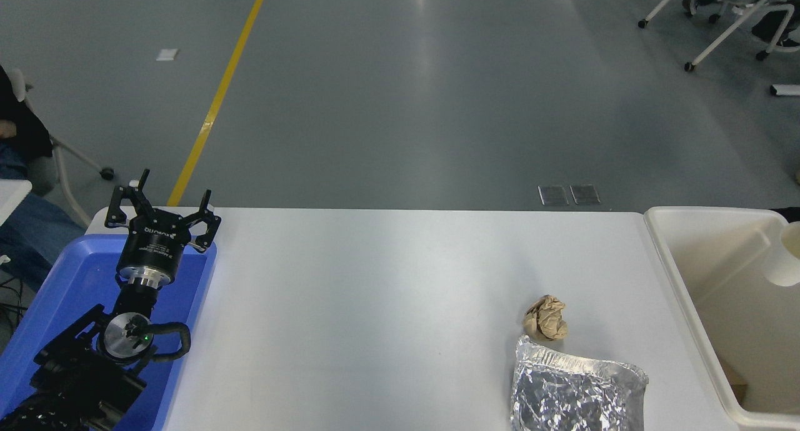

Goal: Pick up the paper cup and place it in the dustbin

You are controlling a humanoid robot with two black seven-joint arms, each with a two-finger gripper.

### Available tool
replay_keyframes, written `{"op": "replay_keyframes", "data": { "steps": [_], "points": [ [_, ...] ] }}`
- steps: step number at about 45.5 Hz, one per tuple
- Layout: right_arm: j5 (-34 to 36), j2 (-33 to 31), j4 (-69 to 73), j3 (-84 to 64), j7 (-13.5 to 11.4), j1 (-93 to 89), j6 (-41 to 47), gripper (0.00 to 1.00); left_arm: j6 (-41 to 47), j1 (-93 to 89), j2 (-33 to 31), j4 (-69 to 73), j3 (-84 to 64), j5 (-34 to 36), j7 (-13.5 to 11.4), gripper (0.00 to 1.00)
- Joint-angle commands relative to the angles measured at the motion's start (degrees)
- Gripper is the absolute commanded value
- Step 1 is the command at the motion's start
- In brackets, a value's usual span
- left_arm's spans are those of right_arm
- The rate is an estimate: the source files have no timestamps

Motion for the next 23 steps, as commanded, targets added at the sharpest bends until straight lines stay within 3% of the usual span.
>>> {"op": "replay_keyframes", "data": {
  "steps": [1, 2, 3, 6, 7, 8, 9, 10, 23],
  "points": [
    [-0.13, 6.31, -7.52, 10.30, -0.28, -13.42, -6.11, 0.00, 0.00, 0.00, 0.00, 0.02, 0.00, -0.02, 0.00, 1.00],
    [-0.05, 6.48, -7.60, 10.39, -0.28, -13.50, -6.37, 0.00, 0.00, 0.00, 0.00, 0.02, 0.00, 0.06, 0.00, 1.00],
    [-0.05, 6.66, -7.69, 10.48, -0.28, -13.50, -6.55, 0.09, 0.00, 0.00, 0.00, 0.02, 0.00, -0.02, 0.00, 1.00],
    [-0.05, 6.66, -7.69, 10.48, -0.28, -13.59, -6.55, 0.17, 0.00, 0.00, 0.00, -0.07, 0.00, -0.02, 0.00, 1.00],
    [-0.05, 6.66, -7.69, 10.48, -0.28, -13.68, -6.55, 0.26, 0.00, 0.00, 0.00, 0.02, 0.00, -0.02, 0.00, 1.00],
    [-0.05, 6.75, -7.69, 10.57, -0.28, -13.68, -6.55, 0.51, 0.00, 0.00, 0.00, 0.02, 0.00, 0.06, 0.00, 1.00],
    [0.04, 6.75, -7.69, 10.66, -0.28, -13.68, -6.55, 0.86, 0.00, -0.09, 0.00, -0.07, 0.00, -0.02, 0.00, 1.00],
    [0.13, 6.84, -7.61, 11.00, -0.28, -13.68, -6.55, 1.00, 0.00, -0.09, 0.00, 0.02, 0.00, 0.06, 0.00, 1.00],
    [0.40, 6.67, -1.64, 11.54, -0.28, -9.65, -5.67, 1.00, 0.00, -0.09, 0.00, -0.07, 0.00, 0.06, 0.00, 1.00]
  ]
}}
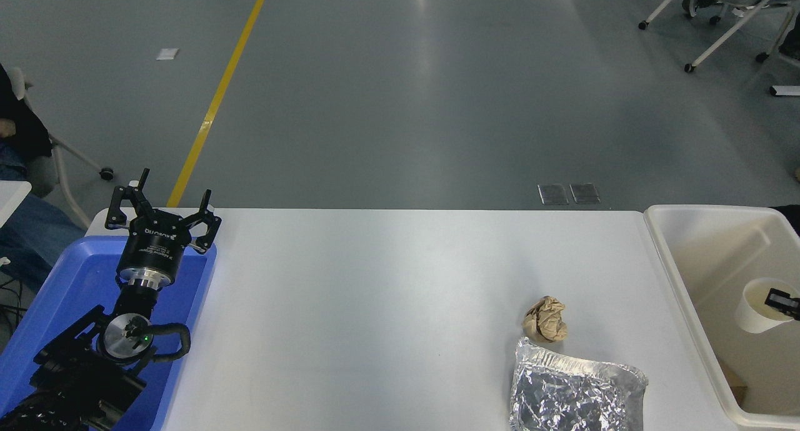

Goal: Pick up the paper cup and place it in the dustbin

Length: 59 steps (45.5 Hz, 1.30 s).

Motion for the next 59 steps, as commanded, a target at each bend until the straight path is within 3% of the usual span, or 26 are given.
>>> {"op": "replay_keyframes", "data": {
  "steps": [1, 8, 15, 20, 29, 38, 47, 59],
  "points": [
    [-0.24, -0.88, 5.80, 0.54, -0.03, 3.42, 0.09, 1.00, 0.00, -0.03, 0.00, -0.07, 0.00, 0.04, 0.00, 1.00],
    [-0.68, -9.67, 20.29, -14.01, -0.03, 19.56, 2.28, 1.00, -0.17, -0.12, 0.00, -0.07, 0.00, 0.04, 0.09, 1.00],
    [-0.15, -9.59, 31.55, -34.86, 0.23, 40.06, 6.76, 1.00, -0.17, -0.12, 0.00, -0.07, 0.09, 0.12, 0.09, 1.00],
    [1.25, -9.24, 42.62, -40.68, 0.14, 54.04, 14.92, 1.00, -0.26, -0.12, 0.00, -0.07, 0.09, 0.12, 0.18, 1.00],
    [16.00, -2.65, 56.17, -44.82, -0.03, 74.08, 34.17, 1.00, -0.09, -0.03, 0.00, 0.02, 0.00, 0.04, 0.09, 1.00],
    [32.89, 9.04, 64.87, -46.22, -0.29, 86.83, 34.98, 1.00, 0.09, 0.06, 0.00, 0.02, 0.00, -0.05, 0.00, 1.00],
    [36.58, 15.72, 67.60, -46.57, -0.21, 92.82, 34.98, 1.00, 0.18, 0.06, 0.00, 0.02, 0.00, -0.05, 0.00, 1.00],
    [38.52, 17.13, 68.66, -45.78, -0.21, 95.02, 34.98, 1.00, 0.18, 0.06, 0.00, 0.02, 0.00, -0.05, -0.09, 1.00]
  ]
}}
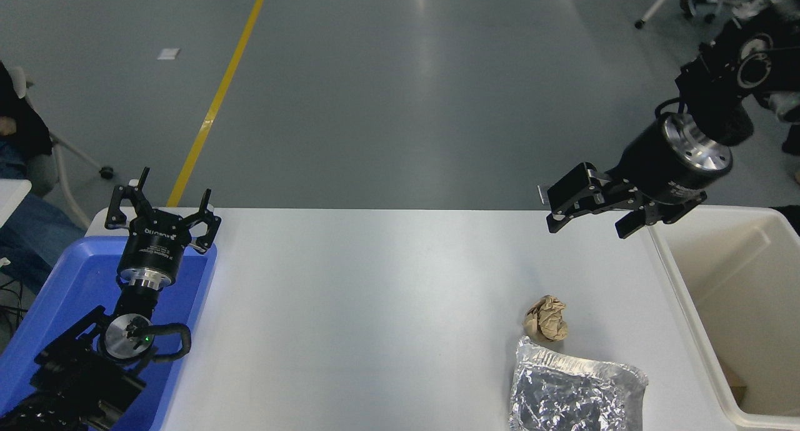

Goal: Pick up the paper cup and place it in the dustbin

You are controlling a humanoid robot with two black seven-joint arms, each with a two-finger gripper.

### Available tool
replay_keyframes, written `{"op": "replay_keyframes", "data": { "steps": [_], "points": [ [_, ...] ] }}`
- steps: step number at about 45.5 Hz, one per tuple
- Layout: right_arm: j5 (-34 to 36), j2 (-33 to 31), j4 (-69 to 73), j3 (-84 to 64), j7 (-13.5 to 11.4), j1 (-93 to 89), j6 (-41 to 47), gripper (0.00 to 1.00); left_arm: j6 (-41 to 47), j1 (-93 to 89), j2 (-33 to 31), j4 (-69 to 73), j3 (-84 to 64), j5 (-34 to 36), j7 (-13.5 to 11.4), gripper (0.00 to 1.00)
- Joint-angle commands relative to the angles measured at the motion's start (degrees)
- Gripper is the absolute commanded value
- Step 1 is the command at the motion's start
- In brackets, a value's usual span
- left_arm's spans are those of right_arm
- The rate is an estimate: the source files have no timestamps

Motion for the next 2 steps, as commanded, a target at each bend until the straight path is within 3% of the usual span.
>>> {"op": "replay_keyframes", "data": {
  "steps": [1, 2],
  "points": [
    [3.45, 3.07, 2.39, -0.12, 0.00, 4.29, 0.82, 1.00, 0.03, 0.01, 0.00, 0.01, 0.00, -0.01, -0.06, 1.00],
    [3.37, 3.07, 2.39, -0.03, 0.00, 4.29, 0.82, 1.00, 0.03, 0.01, 0.00, 0.01, 0.00, -0.01, -0.06, 1.00]
  ]
}}
